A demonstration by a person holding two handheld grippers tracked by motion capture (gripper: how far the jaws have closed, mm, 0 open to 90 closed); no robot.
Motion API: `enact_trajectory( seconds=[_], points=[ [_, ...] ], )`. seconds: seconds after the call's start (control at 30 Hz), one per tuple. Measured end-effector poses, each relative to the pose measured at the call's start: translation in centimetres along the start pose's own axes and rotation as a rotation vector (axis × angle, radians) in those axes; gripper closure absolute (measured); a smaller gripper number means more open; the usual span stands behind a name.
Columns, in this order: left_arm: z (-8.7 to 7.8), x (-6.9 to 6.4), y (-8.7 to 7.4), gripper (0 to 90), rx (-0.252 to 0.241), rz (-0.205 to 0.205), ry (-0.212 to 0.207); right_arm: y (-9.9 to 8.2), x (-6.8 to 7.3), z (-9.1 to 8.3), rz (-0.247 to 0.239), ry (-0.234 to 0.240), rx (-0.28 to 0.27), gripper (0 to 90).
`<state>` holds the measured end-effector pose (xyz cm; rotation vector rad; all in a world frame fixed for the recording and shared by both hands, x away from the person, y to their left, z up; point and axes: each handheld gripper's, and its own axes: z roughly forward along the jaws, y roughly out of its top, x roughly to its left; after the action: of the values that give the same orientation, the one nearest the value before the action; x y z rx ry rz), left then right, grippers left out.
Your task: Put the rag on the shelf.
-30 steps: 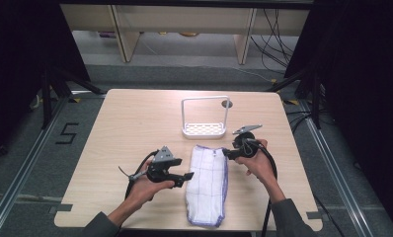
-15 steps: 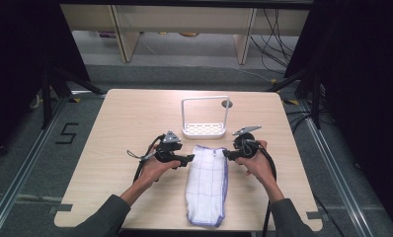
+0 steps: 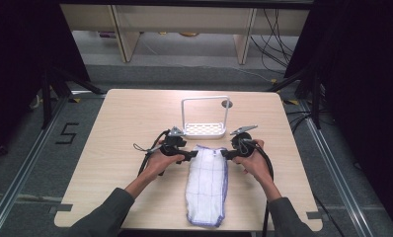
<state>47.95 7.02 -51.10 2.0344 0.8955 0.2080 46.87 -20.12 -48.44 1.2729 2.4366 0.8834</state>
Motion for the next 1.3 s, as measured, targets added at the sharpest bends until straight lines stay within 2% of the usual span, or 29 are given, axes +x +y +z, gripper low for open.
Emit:
enact_trajectory(
  seconds=[0.07, 0.1, 0.13, 0.17, 0.23, 0.27, 0.3, 0.33, 0.37, 0.43, 0.5, 0.57, 0.7, 0.77, 0.8, 0.87, 0.9, 1.07, 1.1, 1.17, 1.2, 1.23, 1.27, 1.3],
  points=[
    [0.1, 0.0, 0.0, 30.4, -0.003, -0.007, 0.004, 0.1, 0.1, 0.2, 0.012, -0.001, -0.017, 40.2],
    [0.1, 0.1, 0.0, 30.6, 0.008, 0.007, 0.005, 0.1, 0.2, 0.2, 0.022, -0.004, -0.018, 40.2],
    [0.1, 0.2, 0.0, 31.1, 0.009, 0.014, 0.007, 0.1, 0.1, 0.3, -0.007, -0.026, -0.017, 40.2],
    [0.2, 0.1, 0.1, 31.2, -0.004, 0.006, 0.009, 0.2, 0.2, 0.2, 0.012, 0.001, -0.007, 40.3],
    [0.3, 0.1, 0.0, 31.5, 0.011, 0.012, 0.01, 0.2, 0.2, 0.2, -0.007, 0.0, 0.005, 40.4],
    [0.4, -0.1, 0.0, 31.6, 0.006, 0.006, 0.006, 0.2, 0.3, 0.2, 0.003, -0.002, 0.005, 40.7],
    [0.4, -0.1, 0.1, 31.9, 0.016, 0.028, 0.002, 0.2, 0.3, 0.2, 0.003, 0.0, 0.006, 40.8],
    [0.5, -0.2, 0.1, 32.5, 0.016, 0.029, 0.005, 0.1, 0.4, 0.5, 0.007, 0.002, -0.012, 41.1],
    [0.6, -0.2, 0.1, 32.8, 0.015, 0.03, 0.005, 0.1, 0.3, 0.4, -0.022, -0.004, 0.005, 41.5],
    [0.8, -0.2, 0.2, 34.0, 0.008, 0.02, 0.003, 0.0, 0.5, 0.6, 0.003, 0.004, 0.006, 42.3],
    [1.1, -0.2, 0.2, 35.6, 0.009, 0.022, -0.001, 0.1, 0.6, 0.7, -0.007, 0.0, 0.022, 43.1],
    [1.5, -0.5, 0.3, 39.1, 0.009, 0.038, -0.008, 0.1, 0.8, 0.9, -0.039, -0.008, 0.027, 44.6],
    [1.8, -0.7, 0.2, 45.7, 0.02, 0.064, -0.007, 0.2, 1.0, 0.9, -0.056, -0.014, 0.041, 45.9],
    [1.9, -0.8, 0.1, 51.0, 0.018, 0.074, -0.025, 0.1, 1.0, 1.2, -0.075, -0.019, 0.037, 47.0],
    [1.8, -0.8, 0.1, 53.5, 0.018, 0.082, -0.032, 0.1, 0.9, 1.3, -0.067, -0.016, 0.038, 47.7],
    [1.8, -1.0, 0.1, 58.9, 0.006, 0.085, -0.03, 0.0, 1.0, 1.2, -0.043, -0.001, 0.057, 49.8],
    [1.7, -1.0, 0.2, 61.3, 0.014, 0.102, -0.037, 0.0, 0.9, 1.3, -0.043, 0.004, 0.055, 50.9],
    [1.7, -1.2, 0.1, 69.9, 0.016, 0.118, -0.045, -0.2, 0.9, 1.7, -0.048, 0.039, 0.03, 62.2],
    [1.6, -1.1, 0.1, 71.7, 0.033, 0.138, -0.044, -0.2, 0.9, 1.5, -0.047, 0.054, 0.042, 64.6],
    [1.6, -1.1, 0.1, 74.9, 0.019, 0.123, -0.044, -0.4, 0.7, 1.7, -0.056, 0.071, 0.006, 70.4],
    [1.6, -1.1, 0.1, 76.7, 0.015, 0.121, -0.051, -0.5, 0.7, 1.6, -0.036, 0.079, 0.009, 73.1],
    [1.5, -1.1, 0.1, 78.5, 0.013, 0.13, -0.046, -0.6, 0.7, 1.7, -0.049, 0.089, -0.002, 74.7],
    [1.4, -1.1, 0.1, 79.9, 0.011, 0.139, -0.038, -0.5, 0.8, 1.5, -0.054, 0.107, 0.019, 75.8],
    [1.3, -1.1, 0.2, 81.1, 0.022, 0.157, -0.036, -0.6, 0.8, 1.5, -0.061, 0.1, 0.012, 76.9]
  ],
)
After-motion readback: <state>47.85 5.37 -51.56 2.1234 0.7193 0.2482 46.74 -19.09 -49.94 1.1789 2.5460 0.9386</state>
